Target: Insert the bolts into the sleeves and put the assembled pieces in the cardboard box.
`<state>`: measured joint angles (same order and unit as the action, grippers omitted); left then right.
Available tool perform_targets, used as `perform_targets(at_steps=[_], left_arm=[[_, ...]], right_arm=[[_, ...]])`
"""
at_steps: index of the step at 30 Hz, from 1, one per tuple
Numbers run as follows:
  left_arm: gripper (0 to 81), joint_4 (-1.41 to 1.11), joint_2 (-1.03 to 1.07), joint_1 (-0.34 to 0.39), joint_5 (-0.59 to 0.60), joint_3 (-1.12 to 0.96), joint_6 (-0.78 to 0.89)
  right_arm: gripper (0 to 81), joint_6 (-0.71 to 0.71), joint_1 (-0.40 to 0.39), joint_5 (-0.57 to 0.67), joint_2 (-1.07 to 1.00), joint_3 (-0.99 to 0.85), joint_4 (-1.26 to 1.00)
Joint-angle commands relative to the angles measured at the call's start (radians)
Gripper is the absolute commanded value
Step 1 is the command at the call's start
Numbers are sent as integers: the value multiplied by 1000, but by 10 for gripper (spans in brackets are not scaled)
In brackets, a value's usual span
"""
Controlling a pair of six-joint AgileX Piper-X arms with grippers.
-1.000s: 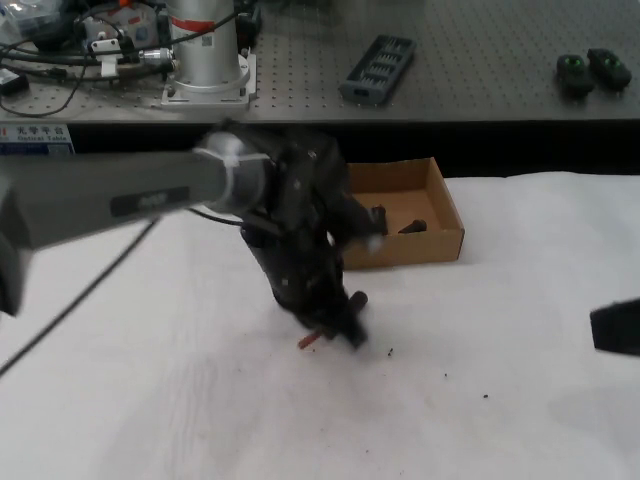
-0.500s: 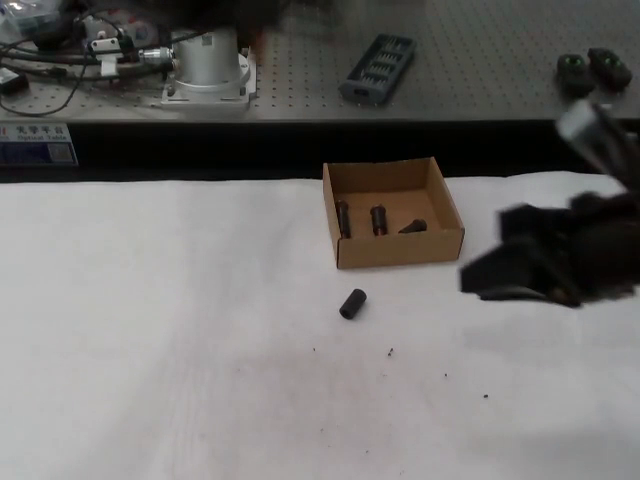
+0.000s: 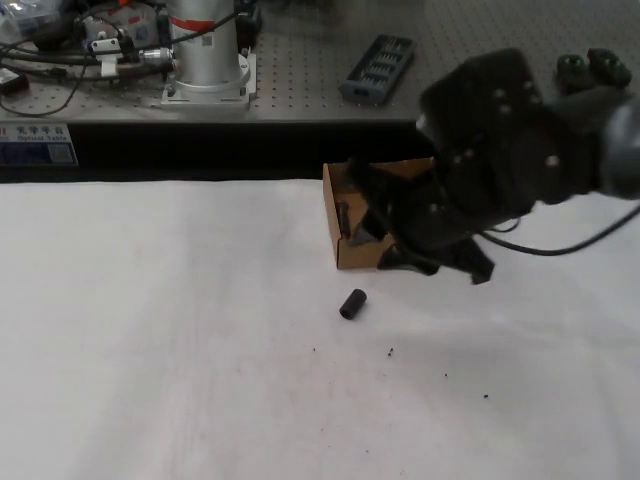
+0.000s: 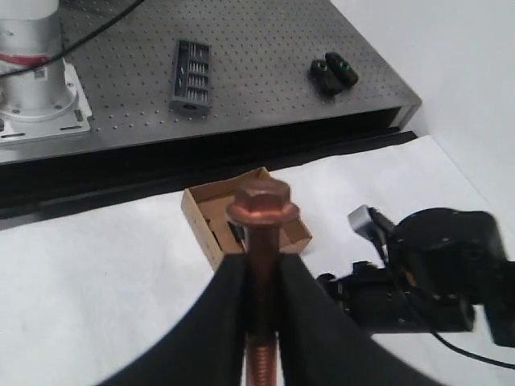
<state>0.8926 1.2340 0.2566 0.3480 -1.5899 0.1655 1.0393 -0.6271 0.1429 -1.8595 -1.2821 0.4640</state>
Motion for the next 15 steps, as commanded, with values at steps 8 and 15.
perform_targets(at_steps=[8,15], left_arm=[[58,22,-190,-3,-120,-6,-76],[58,46,-237,-3,-222,69,-134]], right_arm=[[332,44,-2,-5,-82,-40,93],[332,90,-2,-11,-127,-40,120]])
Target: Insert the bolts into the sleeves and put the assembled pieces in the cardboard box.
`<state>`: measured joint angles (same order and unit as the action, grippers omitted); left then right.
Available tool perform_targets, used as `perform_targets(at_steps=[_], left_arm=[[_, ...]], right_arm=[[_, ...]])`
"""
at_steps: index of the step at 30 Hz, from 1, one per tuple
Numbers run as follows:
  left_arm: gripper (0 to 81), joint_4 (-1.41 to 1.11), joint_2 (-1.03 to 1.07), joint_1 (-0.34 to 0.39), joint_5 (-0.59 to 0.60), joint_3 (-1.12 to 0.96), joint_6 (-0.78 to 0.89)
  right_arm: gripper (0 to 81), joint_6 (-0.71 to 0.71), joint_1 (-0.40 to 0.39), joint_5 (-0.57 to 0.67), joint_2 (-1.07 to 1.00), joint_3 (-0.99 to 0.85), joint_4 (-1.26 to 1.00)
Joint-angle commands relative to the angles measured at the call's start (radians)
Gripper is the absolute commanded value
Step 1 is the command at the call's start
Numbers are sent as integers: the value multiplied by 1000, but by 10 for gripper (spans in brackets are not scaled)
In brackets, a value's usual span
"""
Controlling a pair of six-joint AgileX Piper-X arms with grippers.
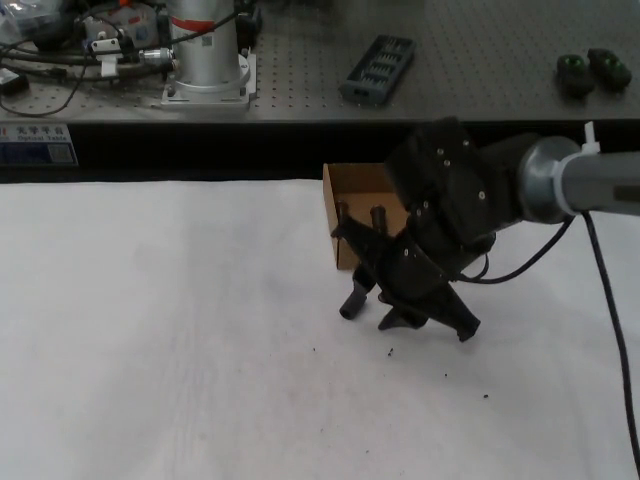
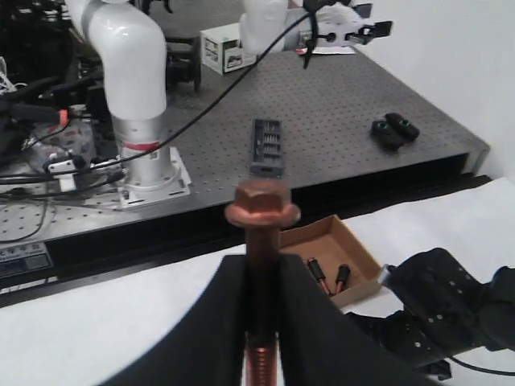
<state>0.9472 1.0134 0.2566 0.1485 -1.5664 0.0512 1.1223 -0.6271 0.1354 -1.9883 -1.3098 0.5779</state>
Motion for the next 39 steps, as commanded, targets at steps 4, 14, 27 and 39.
perform_targets(at_steps=[4,14,27,39], left_arm=[[58,-166,-70,-3,67,202,88],[58,-564,-122,0,77,594,152],[58,-1017,-121,0,65,898,257],[58,-1274,-121,36,37,1046,439]], right_arm=[[332,-2,-2,-5,-5,-20,7],[332,-115,1,-13,-86,-153,31],[332,-167,1,-27,-202,-286,145],[265,-189,1,-29,-242,-303,226]])
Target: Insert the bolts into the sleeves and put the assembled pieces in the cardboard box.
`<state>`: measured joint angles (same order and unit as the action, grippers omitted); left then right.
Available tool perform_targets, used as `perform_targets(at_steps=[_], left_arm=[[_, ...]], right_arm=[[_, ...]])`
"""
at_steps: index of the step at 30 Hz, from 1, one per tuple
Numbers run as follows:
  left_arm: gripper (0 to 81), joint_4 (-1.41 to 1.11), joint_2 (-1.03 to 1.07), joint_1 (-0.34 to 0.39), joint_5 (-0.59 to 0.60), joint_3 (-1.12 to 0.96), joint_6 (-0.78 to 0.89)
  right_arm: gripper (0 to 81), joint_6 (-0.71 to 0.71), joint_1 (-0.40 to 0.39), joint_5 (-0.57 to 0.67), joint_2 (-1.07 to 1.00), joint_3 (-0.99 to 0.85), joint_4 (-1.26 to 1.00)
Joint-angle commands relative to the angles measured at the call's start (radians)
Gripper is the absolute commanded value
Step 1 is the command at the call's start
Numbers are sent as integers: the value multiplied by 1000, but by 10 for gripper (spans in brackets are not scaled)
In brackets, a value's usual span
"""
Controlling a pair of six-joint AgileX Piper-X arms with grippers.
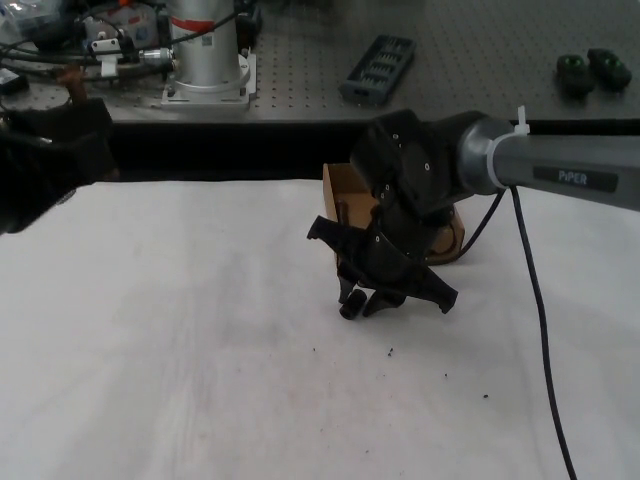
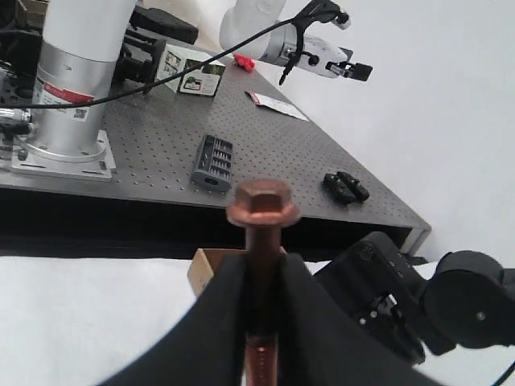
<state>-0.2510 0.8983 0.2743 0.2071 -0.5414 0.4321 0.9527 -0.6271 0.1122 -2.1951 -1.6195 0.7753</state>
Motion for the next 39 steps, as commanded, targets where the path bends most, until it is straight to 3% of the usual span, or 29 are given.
perform_targets(at_steps=[1,9,15,21,25,31,39], left_arm=[[58,-92,-6,26,-35,34,73],[58,-164,-6,74,-69,133,179],[58,-171,-6,75,-69,136,183],[58,-171,-6,75,-69,136,183],[58,-169,-4,75,-61,136,183],[58,-169,95,78,51,136,185],[48,-332,199,83,28,130,207]], right_arm=[[265,-19,1,-6,-35,7,28],[259,-27,1,-20,-35,7,28],[123,-30,1,-12,-35,7,29],[103,-63,1,-12,-35,7,40],[103,-222,1,-22,-29,7,109],[103,-524,3,-122,19,7,165],[103,-831,32,-209,164,32,159]])
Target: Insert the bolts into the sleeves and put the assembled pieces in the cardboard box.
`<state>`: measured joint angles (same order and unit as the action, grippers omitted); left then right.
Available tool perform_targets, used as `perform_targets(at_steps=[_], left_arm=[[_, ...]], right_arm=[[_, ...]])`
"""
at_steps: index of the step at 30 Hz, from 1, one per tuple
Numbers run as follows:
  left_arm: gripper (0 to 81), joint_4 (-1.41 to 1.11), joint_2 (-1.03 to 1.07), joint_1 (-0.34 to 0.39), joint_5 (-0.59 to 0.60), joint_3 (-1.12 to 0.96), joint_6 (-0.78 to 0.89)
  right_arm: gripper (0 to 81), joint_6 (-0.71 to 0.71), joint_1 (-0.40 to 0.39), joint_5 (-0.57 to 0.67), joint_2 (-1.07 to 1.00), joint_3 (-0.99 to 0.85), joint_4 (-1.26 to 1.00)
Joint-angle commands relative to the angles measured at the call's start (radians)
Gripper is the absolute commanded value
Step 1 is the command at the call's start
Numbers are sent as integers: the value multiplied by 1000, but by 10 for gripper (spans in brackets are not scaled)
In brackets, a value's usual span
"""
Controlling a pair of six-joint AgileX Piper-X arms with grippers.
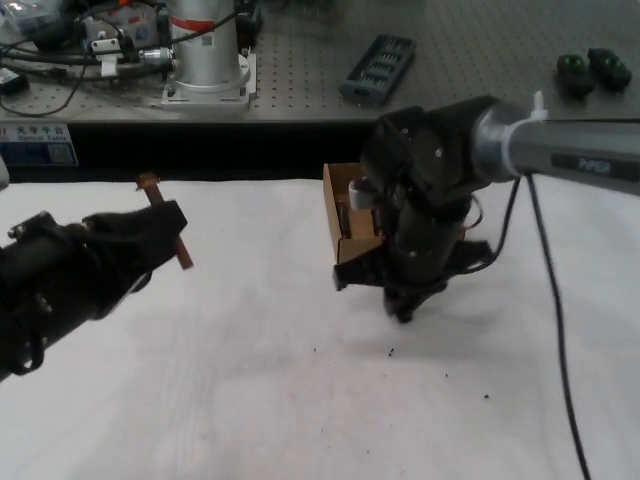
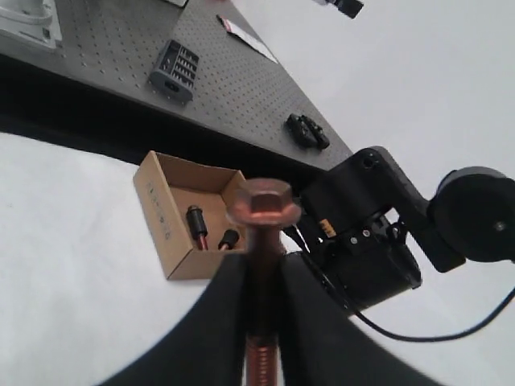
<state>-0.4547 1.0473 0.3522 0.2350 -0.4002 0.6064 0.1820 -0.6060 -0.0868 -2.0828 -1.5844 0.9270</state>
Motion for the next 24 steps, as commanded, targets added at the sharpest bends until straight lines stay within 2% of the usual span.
perform_targets(at_steps=[1,4,9,15,20,24], left_arm=[[38,-131,67,5,12,-19,44],[13,-131,137,5,85,-58,46],[11,-131,247,5,103,-172,39],[11,-131,398,14,267,-347,77],[11,-131,482,84,334,-428,100],[11,-131,517,174,362,-432,100]], right_arm=[[103,-82,16,-10,76,9,1],[103,-140,39,30,179,89,-57],[103,-161,82,158,404,324,-212],[103,-160,99,285,669,652,-422],[103,-80,99,395,805,861,-607],[103,-60,96,524,849,922,-693]])
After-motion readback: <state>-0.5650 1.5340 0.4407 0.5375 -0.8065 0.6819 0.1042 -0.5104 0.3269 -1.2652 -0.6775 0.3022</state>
